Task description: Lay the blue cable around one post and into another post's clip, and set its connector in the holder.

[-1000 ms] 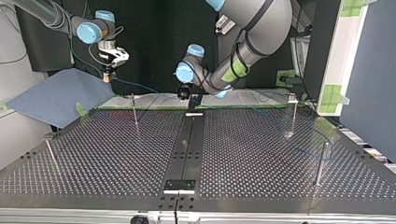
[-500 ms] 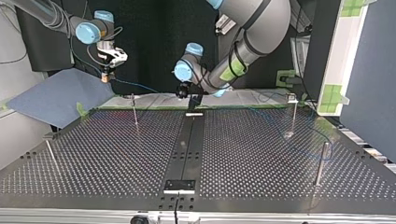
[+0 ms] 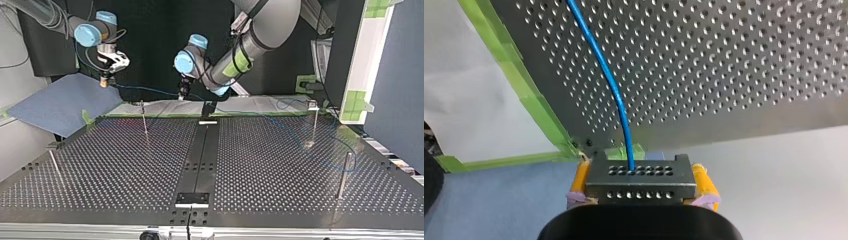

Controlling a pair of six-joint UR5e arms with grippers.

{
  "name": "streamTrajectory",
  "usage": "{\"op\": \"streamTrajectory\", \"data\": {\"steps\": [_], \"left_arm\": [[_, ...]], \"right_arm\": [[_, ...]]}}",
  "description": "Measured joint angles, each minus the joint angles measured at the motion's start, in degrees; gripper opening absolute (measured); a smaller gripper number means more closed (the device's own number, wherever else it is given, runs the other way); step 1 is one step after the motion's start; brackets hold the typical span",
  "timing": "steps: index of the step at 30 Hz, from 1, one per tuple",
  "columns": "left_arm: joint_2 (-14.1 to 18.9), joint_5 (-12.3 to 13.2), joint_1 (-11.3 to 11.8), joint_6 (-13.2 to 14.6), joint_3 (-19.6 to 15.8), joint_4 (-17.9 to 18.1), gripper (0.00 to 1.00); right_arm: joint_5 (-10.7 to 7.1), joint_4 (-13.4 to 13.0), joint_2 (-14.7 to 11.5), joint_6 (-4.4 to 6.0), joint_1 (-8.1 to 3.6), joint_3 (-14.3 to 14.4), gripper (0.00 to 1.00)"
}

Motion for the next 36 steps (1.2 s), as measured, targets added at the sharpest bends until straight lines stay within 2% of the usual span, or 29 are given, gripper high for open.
{"op": "streamTrajectory", "data": {"steps": [7,14,19,29,36], "left_arm": [[0.0,-0.61,-3.5,-0.06,-0.02,1.55,0.01],[-0.03,-1.23,-5.44,-0.15,-0.02,3.39,0.01],[-0.05,-2.51,-5.87,-0.15,-0.02,5.9,0.04],[-0.15,-5.7,-5.47,2.03,-0.04,8.57,0.04],[-0.19,-5.85,-5.61,2.59,-0.2,10.14,0.04]], "right_arm": [[0.01,0.05,0.0,-0.23,-1.75,-0.34,0.0],[0.09,0.29,0.0,-0.77,-3.41,-1.07,0.0],[0.05,1.6,0.0,-1.37,-4.03,-2.26,0.0],[0.03,4.86,0.0,-3.82,-5.06,-5.36,0.0],[-0.04,4.59,0.0,-4.93,-6.03,-6.39,0.0]]}}
